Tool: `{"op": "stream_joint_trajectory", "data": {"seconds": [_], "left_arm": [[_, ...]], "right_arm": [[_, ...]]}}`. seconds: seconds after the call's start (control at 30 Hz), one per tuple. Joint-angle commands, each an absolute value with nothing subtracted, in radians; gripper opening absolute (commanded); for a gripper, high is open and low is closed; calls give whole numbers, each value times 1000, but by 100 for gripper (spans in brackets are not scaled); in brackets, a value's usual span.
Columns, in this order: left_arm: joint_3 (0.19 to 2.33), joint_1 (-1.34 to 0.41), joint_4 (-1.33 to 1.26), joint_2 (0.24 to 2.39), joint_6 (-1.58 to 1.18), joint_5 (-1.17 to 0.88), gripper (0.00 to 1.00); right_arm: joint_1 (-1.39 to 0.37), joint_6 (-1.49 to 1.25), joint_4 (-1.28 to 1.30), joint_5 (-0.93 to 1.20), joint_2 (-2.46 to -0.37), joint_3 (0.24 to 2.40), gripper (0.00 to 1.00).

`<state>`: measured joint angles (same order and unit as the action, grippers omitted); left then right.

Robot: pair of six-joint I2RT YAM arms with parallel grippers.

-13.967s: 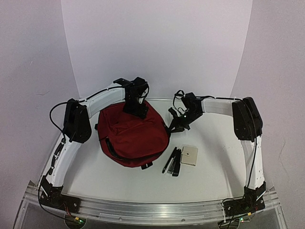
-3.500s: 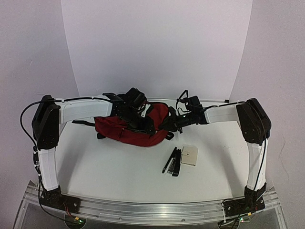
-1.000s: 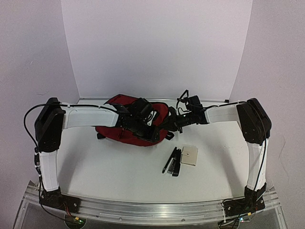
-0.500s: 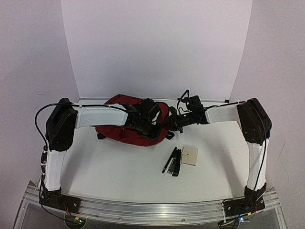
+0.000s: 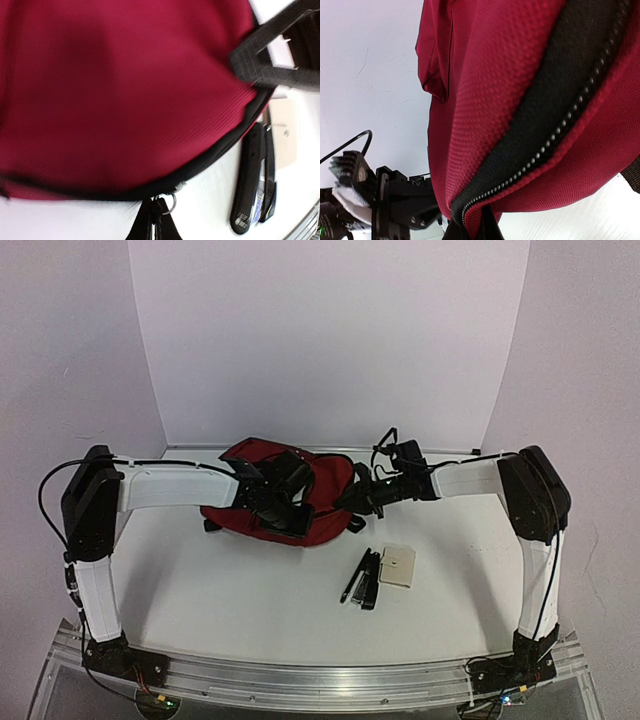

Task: Pack the student bag
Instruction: Zip the student bag at the center of the board.

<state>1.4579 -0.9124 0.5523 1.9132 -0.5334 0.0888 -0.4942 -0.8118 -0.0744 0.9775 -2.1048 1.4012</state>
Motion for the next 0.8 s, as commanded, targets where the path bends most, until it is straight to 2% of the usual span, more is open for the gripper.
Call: {"op": "stream_joint_trajectory", "data": {"seconds": [0.0, 0.37, 0.6, 0.63, 0.67, 0.7, 0.73, 0.77], "left_arm": [[1369, -867, 648, 1793, -606, 172, 0], [1237, -703, 696, 1684, -693, 192, 0], [1255, -641, 679, 1709, -716, 164, 0], [1267, -641, 677, 1715, -712, 155, 1], [1279, -640, 677, 1721, -709, 143, 4], [1288, -639, 675, 1723, -709, 128, 11], [1292, -639, 676, 1721, -708, 110, 24], [1293, -640, 678, 1713, -713, 98, 35]], "right_arm": [[-451, -750, -92, 1011, -2024, 1372, 0], [-424, -409, 179, 940, -1958, 1329, 0], [-530, -219, 286, 877, -1905, 1328, 1], [-538, -204, 300, 877, -1904, 1342, 8], [-541, -187, 320, 878, -1905, 1361, 21], [-539, -156, 353, 876, -1908, 1384, 33], [-534, -116, 420, 865, -1910, 1414, 45], [-526, -69, 473, 856, -1912, 1458, 53]]}}
